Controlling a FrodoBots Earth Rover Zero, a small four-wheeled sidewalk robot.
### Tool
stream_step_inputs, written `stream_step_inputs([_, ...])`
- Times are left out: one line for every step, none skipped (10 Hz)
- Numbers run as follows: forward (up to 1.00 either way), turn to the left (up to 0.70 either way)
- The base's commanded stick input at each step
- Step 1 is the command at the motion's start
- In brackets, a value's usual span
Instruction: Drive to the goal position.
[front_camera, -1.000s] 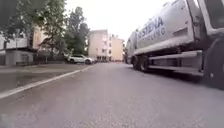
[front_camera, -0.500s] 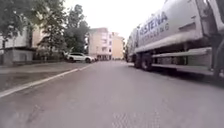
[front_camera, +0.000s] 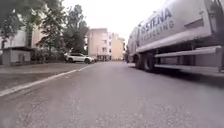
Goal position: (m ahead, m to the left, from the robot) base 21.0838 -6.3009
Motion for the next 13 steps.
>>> stream_step_inputs([0.6,0.0])
stream_step_inputs([0.6,0.0])
stream_step_inputs([0.6,0.0])
stream_step_inputs([0.6,0.0])
stream_step_inputs([0.6,0.0])
stream_step_inputs([0.6,0.0])
stream_step_inputs([0.6,0.0])
stream_step_inputs([0.6,0.0])
stream_step_inputs([0.6,0.0])
stream_step_inputs([0.6,0.0])
stream_step_inputs([0.6,0.0])
stream_step_inputs([0.6,0.0])
stream_step_inputs([0.6,0.0])
